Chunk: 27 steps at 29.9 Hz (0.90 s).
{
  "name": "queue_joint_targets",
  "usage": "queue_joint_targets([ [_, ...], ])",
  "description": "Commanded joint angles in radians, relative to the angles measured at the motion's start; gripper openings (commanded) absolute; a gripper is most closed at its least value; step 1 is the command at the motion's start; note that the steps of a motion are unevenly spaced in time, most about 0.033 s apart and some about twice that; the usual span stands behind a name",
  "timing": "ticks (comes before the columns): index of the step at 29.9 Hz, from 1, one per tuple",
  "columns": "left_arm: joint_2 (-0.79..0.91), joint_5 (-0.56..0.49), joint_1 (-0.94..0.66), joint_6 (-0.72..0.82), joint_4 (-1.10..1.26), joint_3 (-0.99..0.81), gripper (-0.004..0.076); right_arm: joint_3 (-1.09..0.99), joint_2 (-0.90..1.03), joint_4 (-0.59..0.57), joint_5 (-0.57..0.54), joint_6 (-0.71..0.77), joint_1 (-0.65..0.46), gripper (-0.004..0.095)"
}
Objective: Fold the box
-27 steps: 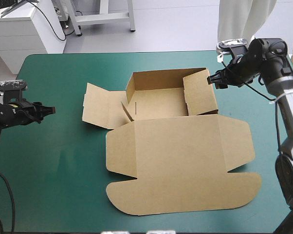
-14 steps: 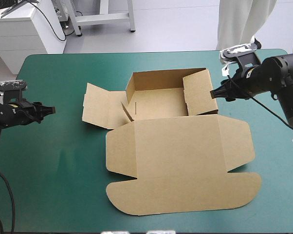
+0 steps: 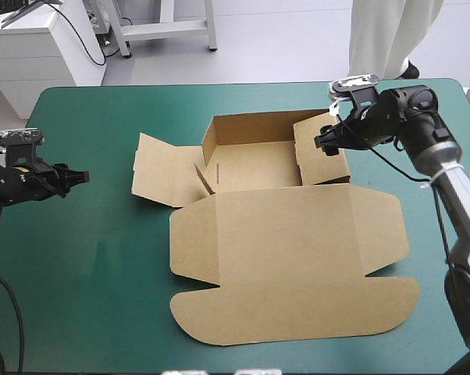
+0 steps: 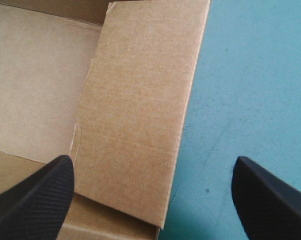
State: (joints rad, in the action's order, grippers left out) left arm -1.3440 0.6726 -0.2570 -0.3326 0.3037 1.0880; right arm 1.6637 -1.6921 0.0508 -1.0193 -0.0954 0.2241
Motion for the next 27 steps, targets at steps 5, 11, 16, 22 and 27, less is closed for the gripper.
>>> queue_joint_targets([
  [5, 0.033, -0.038, 0.0, -0.005, 0.027, 0.028, 0.0326, 0.168, -0.147, -0.018, 0.028, 0.022, -0.003, 0.0792],
  [11, 0.033, -0.04, 0.0, -0.012, 0.025, 0.028, 0.0326, 0.344, -0.297, -0.057, -0.088, 0.022, -0.003, 0.0792],
  [16, 0.033, -0.04, 0.0, -0.012, 0.013, 0.028, 0.0326, 0.377, -0.352, -0.042, -0.133, 0.031, -0.019, 0.0776],
  [22, 0.033, -0.04, 0.0, -0.012, 0.0, 0.028, 0.0326, 0.373, -0.37, -0.051, -0.176, 0.031, -0.022, 0.0547],
  [27, 0.033, -0.04, 0.0, -0.012, 0.002, 0.028, 0.0326, 0.371, -0.37, -0.022, -0.167, -0.002, -0.022, 0.0188],
])
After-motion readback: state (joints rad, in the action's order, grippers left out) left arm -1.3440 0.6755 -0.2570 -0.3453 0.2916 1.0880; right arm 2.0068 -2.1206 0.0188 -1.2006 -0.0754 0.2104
